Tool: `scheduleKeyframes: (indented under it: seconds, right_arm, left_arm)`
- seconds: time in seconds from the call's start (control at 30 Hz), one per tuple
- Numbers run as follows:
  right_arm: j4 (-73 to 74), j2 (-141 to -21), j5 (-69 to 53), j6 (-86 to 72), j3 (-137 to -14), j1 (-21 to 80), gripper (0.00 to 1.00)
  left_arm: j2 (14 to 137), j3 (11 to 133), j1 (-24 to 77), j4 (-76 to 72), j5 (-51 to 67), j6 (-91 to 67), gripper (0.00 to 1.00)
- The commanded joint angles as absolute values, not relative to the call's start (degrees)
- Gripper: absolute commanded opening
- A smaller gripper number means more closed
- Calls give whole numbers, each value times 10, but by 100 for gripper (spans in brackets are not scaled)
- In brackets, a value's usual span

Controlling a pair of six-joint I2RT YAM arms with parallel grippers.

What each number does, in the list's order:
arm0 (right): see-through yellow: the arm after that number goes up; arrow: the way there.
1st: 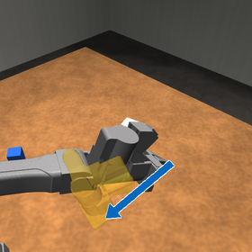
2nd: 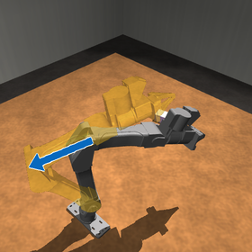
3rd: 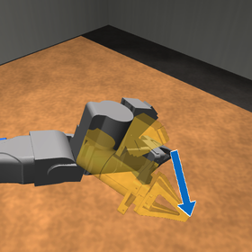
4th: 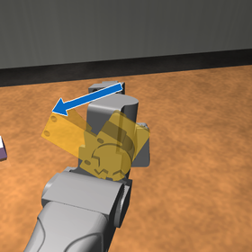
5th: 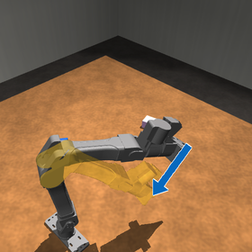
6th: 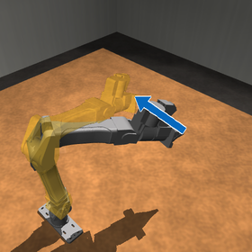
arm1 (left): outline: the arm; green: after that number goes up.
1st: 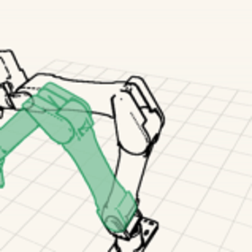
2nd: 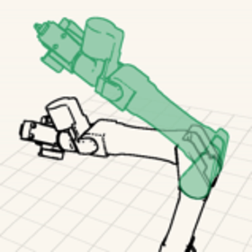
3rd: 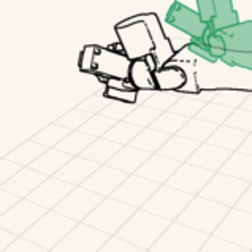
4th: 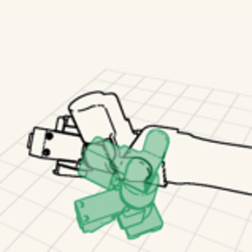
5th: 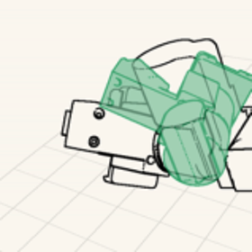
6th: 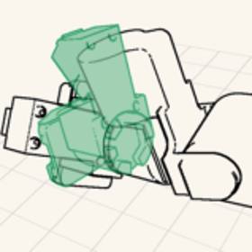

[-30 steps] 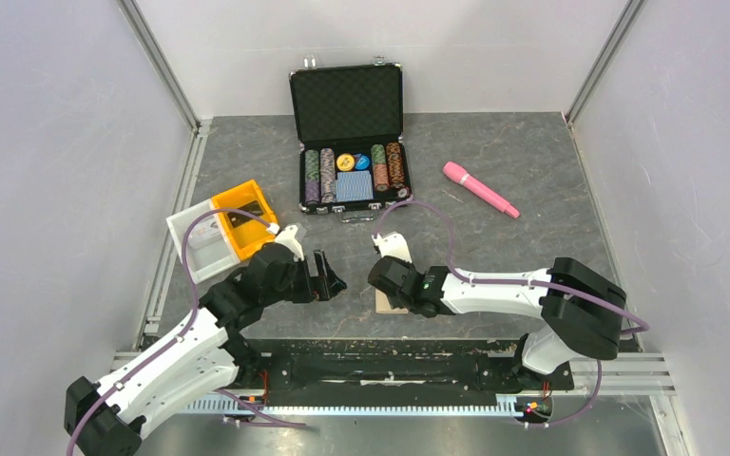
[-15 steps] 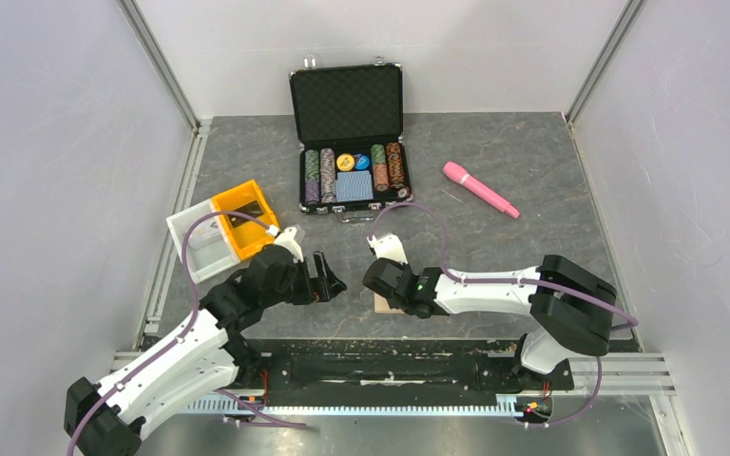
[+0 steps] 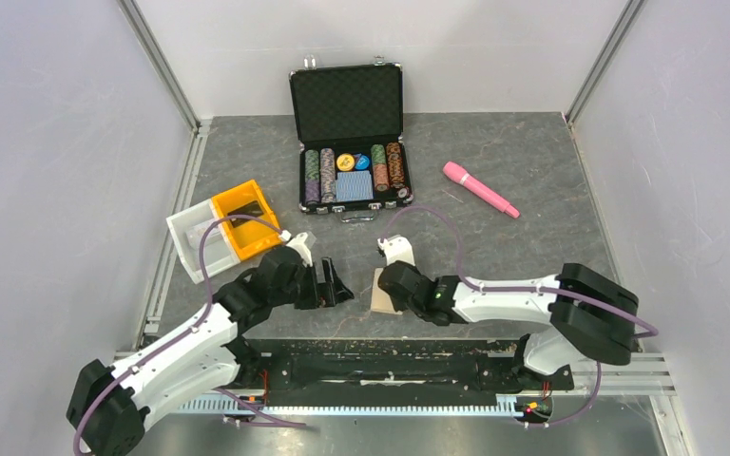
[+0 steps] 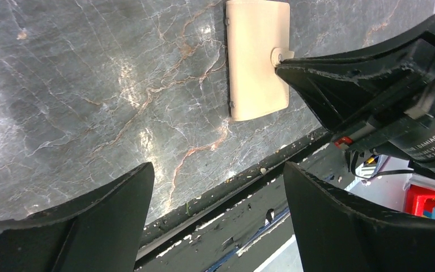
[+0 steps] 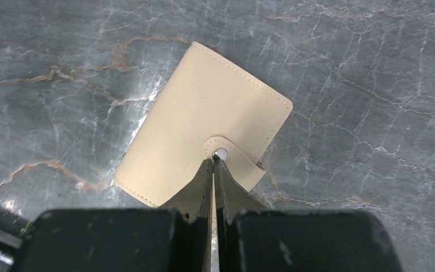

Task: Take the credit cards out of the card holder
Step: Open the card holder at the center of the board.

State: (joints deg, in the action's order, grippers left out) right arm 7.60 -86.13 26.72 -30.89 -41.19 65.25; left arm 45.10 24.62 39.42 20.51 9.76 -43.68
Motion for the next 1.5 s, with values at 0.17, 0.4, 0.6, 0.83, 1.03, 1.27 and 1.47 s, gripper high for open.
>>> scheduleKeyframes:
  seconds: [0.17,0.4,0.6,0.83,1.03,1.27,1.47]
  right_arm:
    - [-85,-747,208,-277,-318,653,0]
    - [-219,-667,161,-263,-218,650,0]
    - [-278,-641,135,-266,-179,648,0]
    - [-321,-622,115,-279,-159,647,0]
    - [-330,-620,110,-286,-151,647,0]
    - [-305,-621,121,-291,-157,639,0]
    - [-268,-594,139,-296,-153,619,0]
  left_arm:
    - [501,229,398,106,141,-471,88]
    - [547,224,406,42,169,-491,87]
    - [577,218,425,-28,183,-518,87]
    - [615,201,446,-95,190,-553,83]
    - [634,183,455,-165,202,-586,61]
    - [625,168,456,-178,192,-605,2]
    - [616,163,456,-140,175,-593,2]
